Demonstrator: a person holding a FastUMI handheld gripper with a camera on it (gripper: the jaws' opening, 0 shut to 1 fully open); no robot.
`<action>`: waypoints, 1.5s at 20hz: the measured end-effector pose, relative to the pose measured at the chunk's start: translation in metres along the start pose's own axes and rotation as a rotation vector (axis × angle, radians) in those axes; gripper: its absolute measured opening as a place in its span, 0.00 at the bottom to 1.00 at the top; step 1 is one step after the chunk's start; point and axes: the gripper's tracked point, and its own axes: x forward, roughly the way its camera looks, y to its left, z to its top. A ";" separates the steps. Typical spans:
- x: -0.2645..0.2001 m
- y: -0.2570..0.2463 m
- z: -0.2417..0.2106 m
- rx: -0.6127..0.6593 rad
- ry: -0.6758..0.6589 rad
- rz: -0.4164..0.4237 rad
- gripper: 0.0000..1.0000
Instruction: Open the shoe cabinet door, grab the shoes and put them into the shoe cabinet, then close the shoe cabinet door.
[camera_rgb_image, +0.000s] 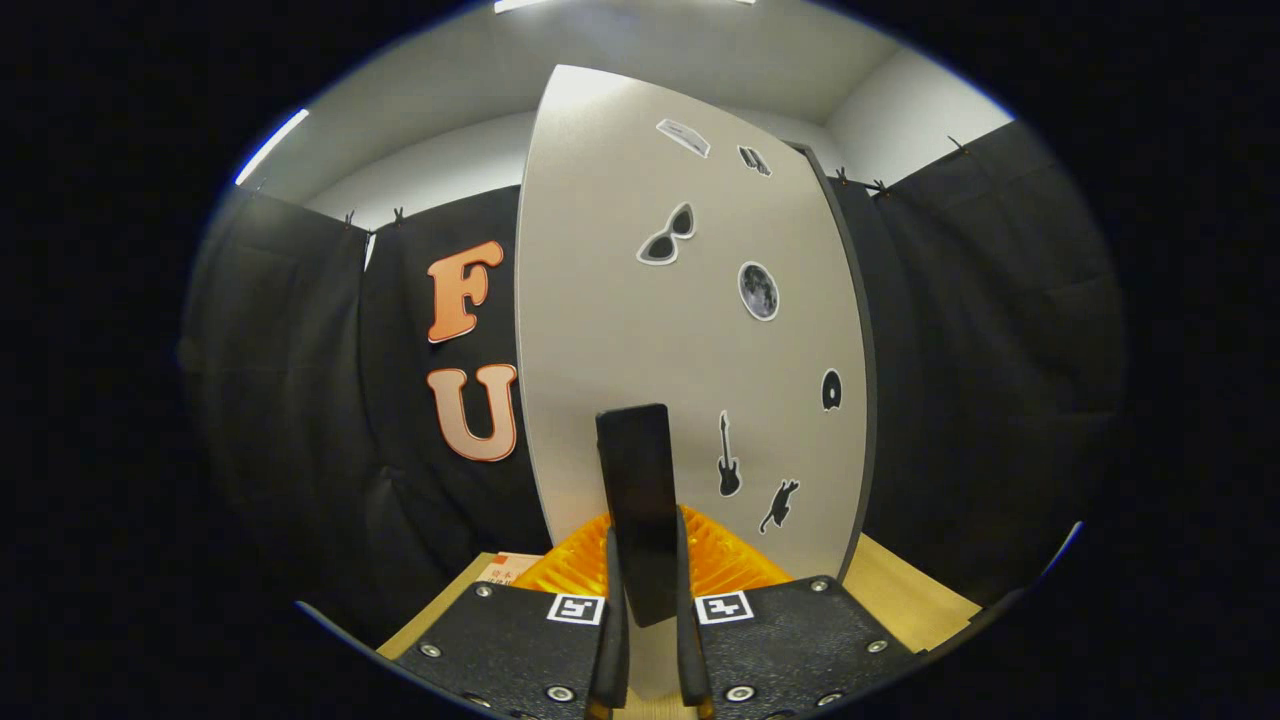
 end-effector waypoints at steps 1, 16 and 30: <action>-0.002 -0.002 0.001 0.001 0.005 0.000 0.19; -0.044 -0.057 0.002 0.007 0.017 -0.072 0.18; -0.073 -0.114 0.001 0.011 0.039 -0.185 0.18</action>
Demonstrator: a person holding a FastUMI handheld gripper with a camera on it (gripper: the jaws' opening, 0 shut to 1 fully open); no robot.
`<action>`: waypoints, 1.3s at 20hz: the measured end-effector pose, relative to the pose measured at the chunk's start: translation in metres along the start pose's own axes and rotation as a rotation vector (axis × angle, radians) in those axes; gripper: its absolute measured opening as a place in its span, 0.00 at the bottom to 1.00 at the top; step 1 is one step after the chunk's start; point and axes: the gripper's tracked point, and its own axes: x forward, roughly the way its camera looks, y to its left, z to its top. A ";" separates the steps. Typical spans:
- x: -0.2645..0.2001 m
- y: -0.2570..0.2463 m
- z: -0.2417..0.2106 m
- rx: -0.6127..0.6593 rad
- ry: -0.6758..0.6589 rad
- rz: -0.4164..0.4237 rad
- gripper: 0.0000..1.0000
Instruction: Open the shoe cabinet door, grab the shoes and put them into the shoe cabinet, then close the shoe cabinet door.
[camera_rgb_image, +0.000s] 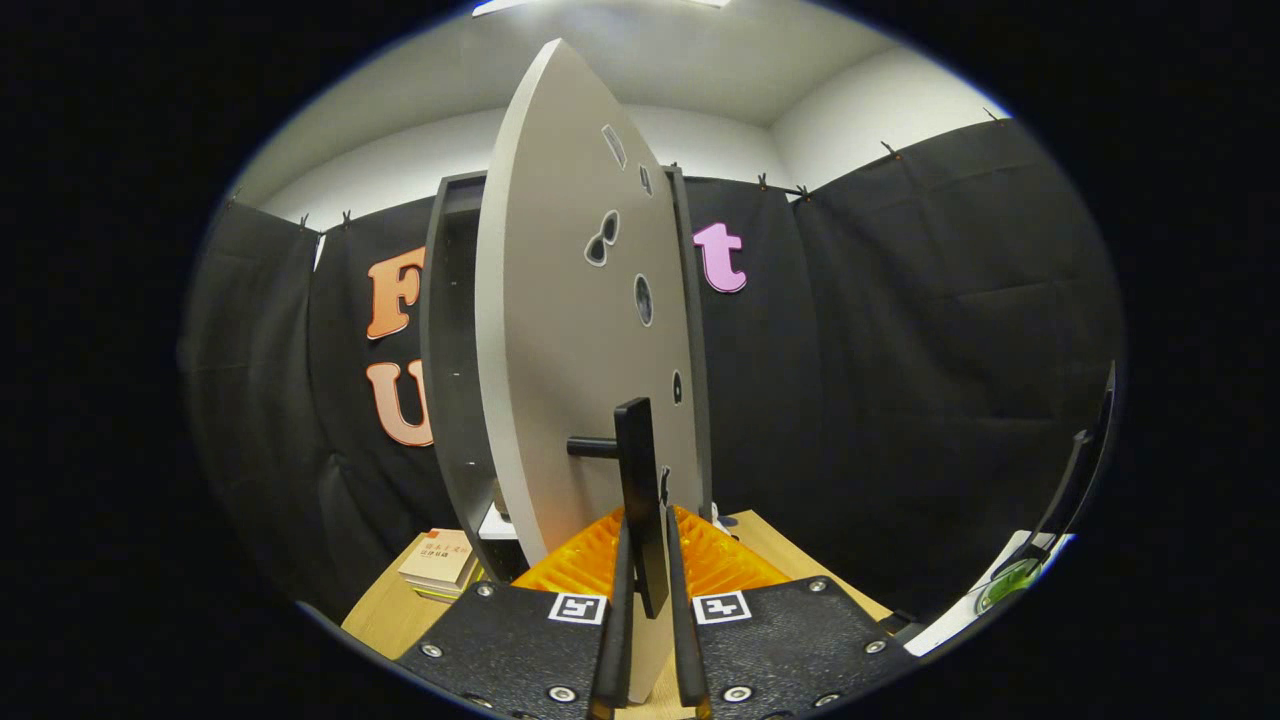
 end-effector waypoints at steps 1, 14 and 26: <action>-0.003 -0.005 0.000 -0.008 0.004 -0.009 0.18; -0.006 -0.075 -0.002 0.024 0.021 -0.123 0.16; -0.007 -0.129 -0.010 0.013 0.045 -0.199 0.10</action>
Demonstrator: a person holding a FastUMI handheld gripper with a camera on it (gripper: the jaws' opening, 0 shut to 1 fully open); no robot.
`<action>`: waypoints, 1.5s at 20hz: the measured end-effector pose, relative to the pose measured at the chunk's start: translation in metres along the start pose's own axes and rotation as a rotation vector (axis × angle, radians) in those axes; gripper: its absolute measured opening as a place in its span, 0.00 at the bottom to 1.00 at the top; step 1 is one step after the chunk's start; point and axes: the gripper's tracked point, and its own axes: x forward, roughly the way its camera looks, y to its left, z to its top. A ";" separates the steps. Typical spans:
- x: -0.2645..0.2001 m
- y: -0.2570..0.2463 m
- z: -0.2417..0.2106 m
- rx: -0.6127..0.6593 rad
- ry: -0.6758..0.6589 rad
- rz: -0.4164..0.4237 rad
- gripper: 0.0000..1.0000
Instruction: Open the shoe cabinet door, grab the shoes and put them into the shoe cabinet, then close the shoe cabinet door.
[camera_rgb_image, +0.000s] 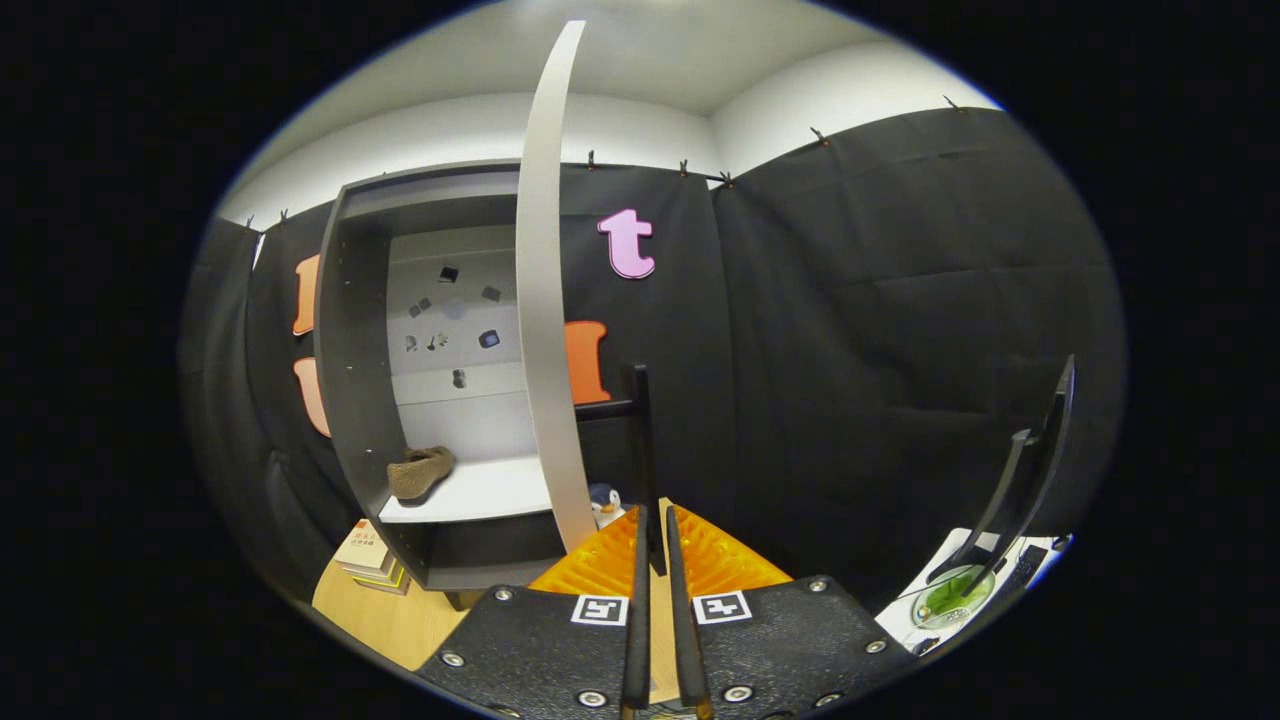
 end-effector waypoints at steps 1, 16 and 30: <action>-0.001 -0.005 -0.001 0.001 0.004 -0.011 0.10; -0.040 0.024 -0.011 -0.016 0.032 0.010 0.10; -0.066 0.148 -0.119 -0.074 0.232 0.204 0.13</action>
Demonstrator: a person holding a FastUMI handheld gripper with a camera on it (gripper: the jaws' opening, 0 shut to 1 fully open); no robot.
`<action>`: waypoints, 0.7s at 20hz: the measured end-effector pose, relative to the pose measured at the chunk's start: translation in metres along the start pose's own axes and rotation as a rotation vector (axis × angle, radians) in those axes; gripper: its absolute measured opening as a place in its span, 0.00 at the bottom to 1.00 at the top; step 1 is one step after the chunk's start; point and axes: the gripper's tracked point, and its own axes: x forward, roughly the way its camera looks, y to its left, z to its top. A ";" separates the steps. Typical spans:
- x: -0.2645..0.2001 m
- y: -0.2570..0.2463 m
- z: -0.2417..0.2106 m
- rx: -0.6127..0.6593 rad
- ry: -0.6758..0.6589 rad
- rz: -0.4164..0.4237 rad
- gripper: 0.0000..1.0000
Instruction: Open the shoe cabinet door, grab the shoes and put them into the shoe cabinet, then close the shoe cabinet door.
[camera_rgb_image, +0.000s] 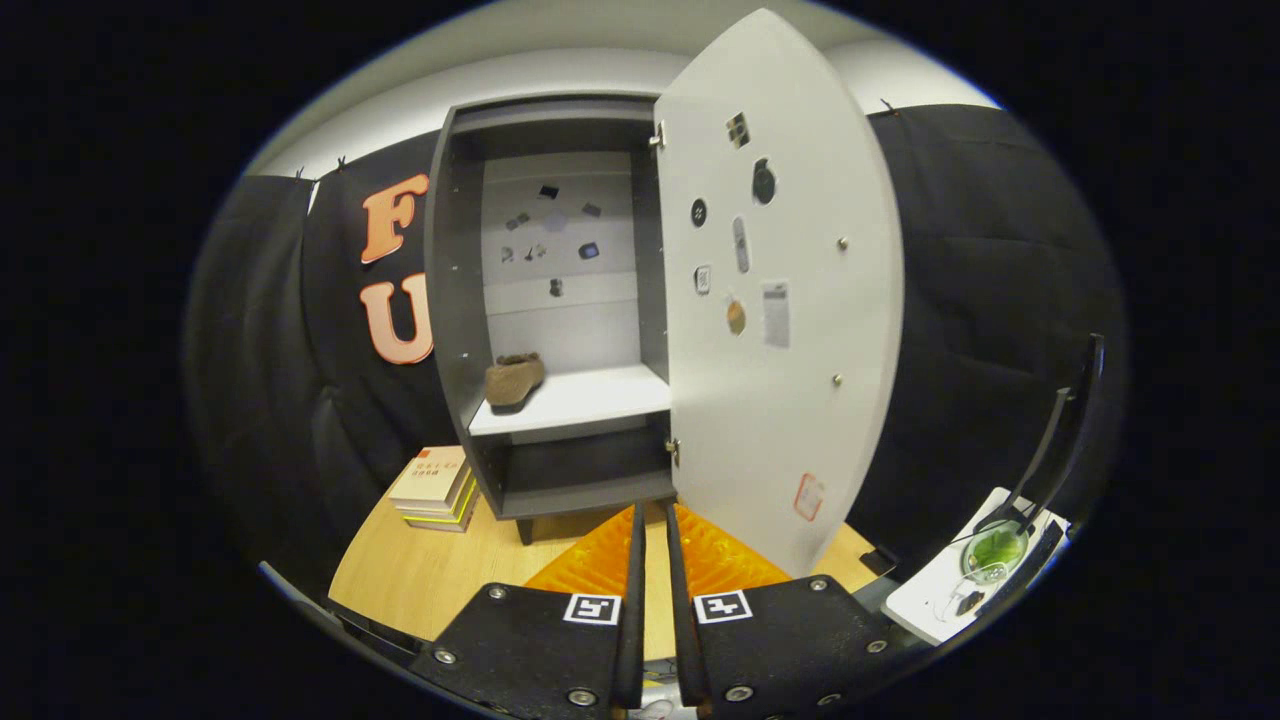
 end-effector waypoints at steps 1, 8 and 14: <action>0.008 0.013 -0.012 0.008 0.023 0.028 0.13; 0.070 0.047 -0.118 0.020 0.237 0.100 0.15; 0.115 0.064 -0.179 -0.031 0.357 0.147 0.15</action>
